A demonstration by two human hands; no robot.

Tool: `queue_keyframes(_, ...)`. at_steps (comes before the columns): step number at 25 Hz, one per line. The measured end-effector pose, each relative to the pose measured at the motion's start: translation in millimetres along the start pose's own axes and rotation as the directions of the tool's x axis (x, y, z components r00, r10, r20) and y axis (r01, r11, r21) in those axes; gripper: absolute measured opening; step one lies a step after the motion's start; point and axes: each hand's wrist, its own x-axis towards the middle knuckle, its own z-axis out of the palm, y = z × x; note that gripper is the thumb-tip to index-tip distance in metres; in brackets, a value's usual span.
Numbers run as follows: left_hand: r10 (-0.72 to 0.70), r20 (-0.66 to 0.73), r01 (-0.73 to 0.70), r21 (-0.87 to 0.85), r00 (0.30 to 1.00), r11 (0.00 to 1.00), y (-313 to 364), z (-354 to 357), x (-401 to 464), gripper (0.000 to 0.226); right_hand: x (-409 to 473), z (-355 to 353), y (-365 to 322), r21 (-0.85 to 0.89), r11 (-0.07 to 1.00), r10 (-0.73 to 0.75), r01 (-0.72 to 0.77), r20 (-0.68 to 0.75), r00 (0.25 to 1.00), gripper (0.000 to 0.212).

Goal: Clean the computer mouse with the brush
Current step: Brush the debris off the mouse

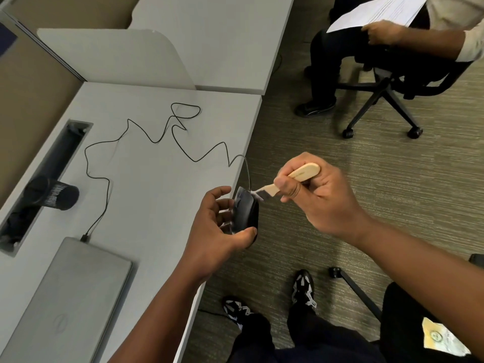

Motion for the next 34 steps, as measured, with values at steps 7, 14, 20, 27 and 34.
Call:
queue_keyframes(7, 0.055, 0.01, -0.056, 0.106, 0.998, 0.993, -2, 0, 2, 0.096, 15, -1, -10, -0.031, 0.993, -0.116, 0.114, -0.067, 0.991, 0.015)
queue_keyframes(14, 0.14, -0.082, -0.127, 0.151, 0.987, 0.98, -10, 4, 7, 0.099, 9, 3, -16, -0.118, 0.984, -0.128, 0.135, 0.066, 0.99, 0.008)
queue_keyframes(20, 0.256, -0.166, -0.23, 0.16, 0.952, 0.96, -21, 16, 5, 0.102, 11, -8, -28, -0.13, 0.977, -0.18, 0.169, -0.071, 0.981, 0.012)
queue_keyframes(27, 0.389, -0.207, -0.359, 0.165, 0.898, 0.918, -31, 22, 7, 0.117, 3, 11, -27, -0.11, 0.979, -0.172, 0.174, 0.028, 0.985, 0.01)
queue_keyframes(34, 0.429, -0.197, -0.393, 0.197, 0.882, 0.898, -37, 21, 9, 0.119, -2, -3, -34, -0.116, 0.982, -0.154, 0.153, 0.0, 0.988, 0.015)
